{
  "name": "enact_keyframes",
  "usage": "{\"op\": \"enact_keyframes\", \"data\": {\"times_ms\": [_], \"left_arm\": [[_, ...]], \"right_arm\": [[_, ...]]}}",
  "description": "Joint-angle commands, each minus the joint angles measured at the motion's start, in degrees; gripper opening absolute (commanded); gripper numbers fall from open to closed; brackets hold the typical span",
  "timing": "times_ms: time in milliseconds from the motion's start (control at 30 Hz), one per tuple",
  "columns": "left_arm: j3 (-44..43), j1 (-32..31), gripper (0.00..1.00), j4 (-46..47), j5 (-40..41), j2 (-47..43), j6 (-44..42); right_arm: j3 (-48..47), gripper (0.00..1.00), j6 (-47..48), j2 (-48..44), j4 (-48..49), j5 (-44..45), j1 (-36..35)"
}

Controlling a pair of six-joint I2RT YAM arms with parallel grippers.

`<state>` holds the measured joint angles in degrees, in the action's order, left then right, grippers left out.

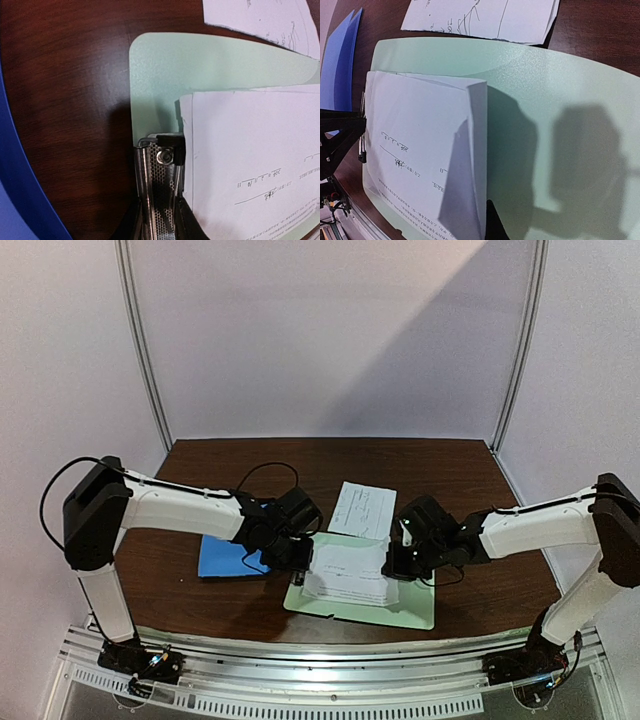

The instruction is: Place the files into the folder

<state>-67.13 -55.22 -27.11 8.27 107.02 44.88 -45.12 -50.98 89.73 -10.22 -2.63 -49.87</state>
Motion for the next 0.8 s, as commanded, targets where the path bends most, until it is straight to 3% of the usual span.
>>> {"op": "enact_keyframes", "data": {"times_ms": [0,367,767], "left_arm": [[3.75,0.72,0.00,2.53,-7.14,-0.09,1.74],[9.89,3.44,0.00,9.10,-12.03,-4.38,4.30],[8.99,3.37,0.00,7.83,-10.33,-3.86,3.99]], "right_arm": [[-0.67,0.00,-0.52,0.67,-1.84,1.05,-0.19],[-1.51,0.00,1.23,1.21,-6.23,4.47,-0.23],[-7.46,0.00,4.44,3.15,-8.74,4.16,-1.45]]}}
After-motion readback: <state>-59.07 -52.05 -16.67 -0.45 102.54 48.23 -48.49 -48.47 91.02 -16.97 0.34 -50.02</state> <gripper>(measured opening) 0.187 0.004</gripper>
